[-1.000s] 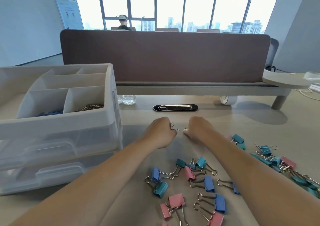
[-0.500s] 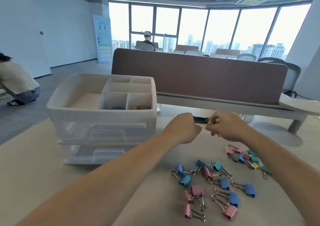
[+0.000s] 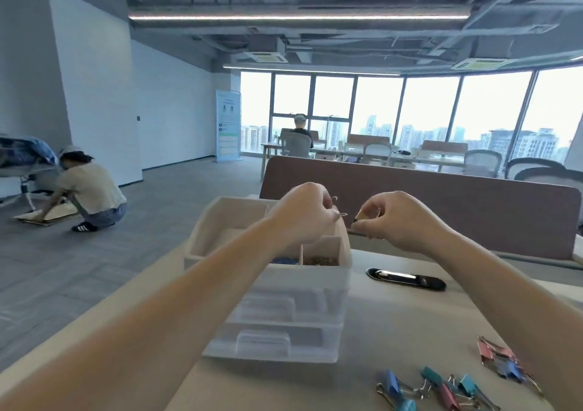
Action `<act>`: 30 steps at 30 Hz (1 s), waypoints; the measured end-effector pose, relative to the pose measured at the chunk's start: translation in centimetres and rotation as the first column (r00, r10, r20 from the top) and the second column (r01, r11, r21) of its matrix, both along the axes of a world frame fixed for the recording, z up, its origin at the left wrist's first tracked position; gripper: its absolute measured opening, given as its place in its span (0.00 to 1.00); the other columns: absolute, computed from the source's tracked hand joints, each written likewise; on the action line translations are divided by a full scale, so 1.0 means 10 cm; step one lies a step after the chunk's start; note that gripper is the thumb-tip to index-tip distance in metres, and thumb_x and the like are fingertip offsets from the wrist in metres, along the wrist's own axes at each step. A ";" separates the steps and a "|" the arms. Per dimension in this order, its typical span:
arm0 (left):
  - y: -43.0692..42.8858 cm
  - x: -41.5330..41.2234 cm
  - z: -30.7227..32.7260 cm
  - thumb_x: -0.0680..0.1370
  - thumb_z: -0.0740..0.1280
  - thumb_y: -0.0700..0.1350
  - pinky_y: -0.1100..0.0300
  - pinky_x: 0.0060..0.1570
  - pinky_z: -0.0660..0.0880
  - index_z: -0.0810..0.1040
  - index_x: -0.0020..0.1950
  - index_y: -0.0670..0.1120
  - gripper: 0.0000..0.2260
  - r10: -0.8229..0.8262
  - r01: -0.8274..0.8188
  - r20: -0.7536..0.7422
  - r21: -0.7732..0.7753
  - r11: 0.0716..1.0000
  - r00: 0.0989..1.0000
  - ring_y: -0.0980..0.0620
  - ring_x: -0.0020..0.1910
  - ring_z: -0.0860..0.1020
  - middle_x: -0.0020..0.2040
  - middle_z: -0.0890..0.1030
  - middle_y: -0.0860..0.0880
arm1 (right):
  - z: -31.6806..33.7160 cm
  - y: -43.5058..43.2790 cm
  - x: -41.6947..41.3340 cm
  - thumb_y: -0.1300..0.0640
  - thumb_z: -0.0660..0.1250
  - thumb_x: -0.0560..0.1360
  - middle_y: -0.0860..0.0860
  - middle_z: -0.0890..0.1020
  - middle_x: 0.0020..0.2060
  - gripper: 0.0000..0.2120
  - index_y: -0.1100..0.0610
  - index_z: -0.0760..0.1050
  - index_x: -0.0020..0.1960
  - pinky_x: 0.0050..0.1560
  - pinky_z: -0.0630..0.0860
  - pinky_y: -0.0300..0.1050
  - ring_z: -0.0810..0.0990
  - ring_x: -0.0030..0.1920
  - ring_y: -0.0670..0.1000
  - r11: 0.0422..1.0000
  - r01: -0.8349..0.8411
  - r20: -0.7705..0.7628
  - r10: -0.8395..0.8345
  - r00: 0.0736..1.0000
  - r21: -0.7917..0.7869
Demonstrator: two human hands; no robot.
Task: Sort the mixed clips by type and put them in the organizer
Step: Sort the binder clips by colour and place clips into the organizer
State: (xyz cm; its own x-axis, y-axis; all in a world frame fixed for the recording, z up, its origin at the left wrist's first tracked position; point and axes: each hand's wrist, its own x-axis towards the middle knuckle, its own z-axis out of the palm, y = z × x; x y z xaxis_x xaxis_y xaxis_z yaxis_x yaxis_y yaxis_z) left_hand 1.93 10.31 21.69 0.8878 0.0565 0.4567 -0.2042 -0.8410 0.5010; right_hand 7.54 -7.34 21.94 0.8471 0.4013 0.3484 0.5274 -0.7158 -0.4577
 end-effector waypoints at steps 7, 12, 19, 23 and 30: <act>0.77 0.32 0.01 0.77 0.70 0.46 0.60 0.44 0.69 0.80 0.55 0.43 0.10 0.110 -0.108 -0.035 0.033 0.994 0.993 0.50 0.46 0.78 0.48 0.81 0.47 | -0.01 0.71 0.40 0.45 0.72 0.72 0.45 0.83 0.40 0.08 0.47 0.79 0.48 0.49 0.79 0.50 0.81 0.44 0.48 0.997 -0.071 0.033 0.072 0.997 -0.044; 1.00 0.60 -0.02 0.76 0.71 0.47 0.59 0.44 0.68 0.81 0.57 0.45 0.12 0.109 -0.102 -0.075 0.084 0.991 0.991 0.50 0.47 0.77 0.49 0.81 0.48 | -0.03 1.07 0.68 0.47 0.75 0.69 0.43 0.80 0.45 0.07 0.45 0.79 0.45 0.50 0.79 0.50 0.79 0.46 0.49 0.990 -0.057 0.039 0.063 0.997 -0.128; 1.09 0.81 -0.11 0.76 0.71 0.51 0.60 0.45 0.69 0.83 0.57 0.46 0.13 0.074 -0.055 -0.140 0.134 0.989 0.987 0.52 0.47 0.77 0.51 0.83 0.49 | -0.04 1.36 0.90 0.50 0.75 0.70 0.47 0.81 0.47 0.13 0.50 0.80 0.53 0.48 0.80 0.50 0.80 0.45 0.51 0.974 0.004 0.073 0.013 0.997 -0.227; 1.20 0.77 -0.11 0.79 0.67 0.46 0.60 0.48 0.69 0.82 0.56 0.45 0.09 0.110 -0.106 -0.046 0.088 0.991 0.993 0.52 0.49 0.77 0.52 0.83 0.49 | -0.02 1.48 0.90 0.56 0.73 0.72 0.47 0.79 0.46 0.11 0.52 0.78 0.54 0.46 0.77 0.46 0.78 0.46 0.51 0.961 -0.024 0.112 0.057 0.992 -0.275; 1.27 0.59 -0.10 0.79 0.65 0.45 0.61 0.45 0.68 0.83 0.55 0.45 0.09 0.110 -0.109 -0.024 0.039 0.993 0.994 0.53 0.46 0.76 0.48 0.81 0.49 | 0.05 1.67 0.80 0.59 0.68 0.74 0.48 0.77 0.54 0.17 0.54 0.77 0.63 0.46 0.71 0.41 0.74 0.48 0.49 0.915 -0.129 0.057 0.163 0.985 -0.382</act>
